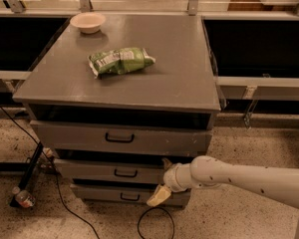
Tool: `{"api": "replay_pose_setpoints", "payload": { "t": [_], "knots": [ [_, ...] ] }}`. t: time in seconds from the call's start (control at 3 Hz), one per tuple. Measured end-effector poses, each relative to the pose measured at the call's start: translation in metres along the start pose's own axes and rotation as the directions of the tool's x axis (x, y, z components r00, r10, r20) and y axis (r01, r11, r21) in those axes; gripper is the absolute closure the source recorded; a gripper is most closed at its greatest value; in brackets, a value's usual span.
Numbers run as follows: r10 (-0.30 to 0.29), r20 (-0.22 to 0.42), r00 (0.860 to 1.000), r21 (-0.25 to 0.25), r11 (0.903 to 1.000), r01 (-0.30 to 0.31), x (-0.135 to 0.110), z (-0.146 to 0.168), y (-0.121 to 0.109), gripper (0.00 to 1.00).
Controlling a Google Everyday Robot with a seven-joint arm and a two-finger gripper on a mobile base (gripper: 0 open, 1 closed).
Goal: Open middle drawer
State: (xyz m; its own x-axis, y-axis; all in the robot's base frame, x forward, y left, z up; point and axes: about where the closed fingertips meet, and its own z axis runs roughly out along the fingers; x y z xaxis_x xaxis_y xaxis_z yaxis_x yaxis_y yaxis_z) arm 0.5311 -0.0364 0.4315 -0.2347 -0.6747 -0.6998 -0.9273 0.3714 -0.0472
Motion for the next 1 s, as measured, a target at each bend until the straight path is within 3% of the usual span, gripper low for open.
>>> {"api": "replay_pose_setpoints", "payload": {
  "t": [0.33,1.0],
  "knots": [
    [-0.029,-0.078,0.997,-0.069,0.9974,0.023,0.0096,0.0179,0.0147,0.0],
    [-0.029,-0.101,0.994,-0.105,0.9943,0.019,0.014,0.0186,0.0229,0.0]
  ]
}}
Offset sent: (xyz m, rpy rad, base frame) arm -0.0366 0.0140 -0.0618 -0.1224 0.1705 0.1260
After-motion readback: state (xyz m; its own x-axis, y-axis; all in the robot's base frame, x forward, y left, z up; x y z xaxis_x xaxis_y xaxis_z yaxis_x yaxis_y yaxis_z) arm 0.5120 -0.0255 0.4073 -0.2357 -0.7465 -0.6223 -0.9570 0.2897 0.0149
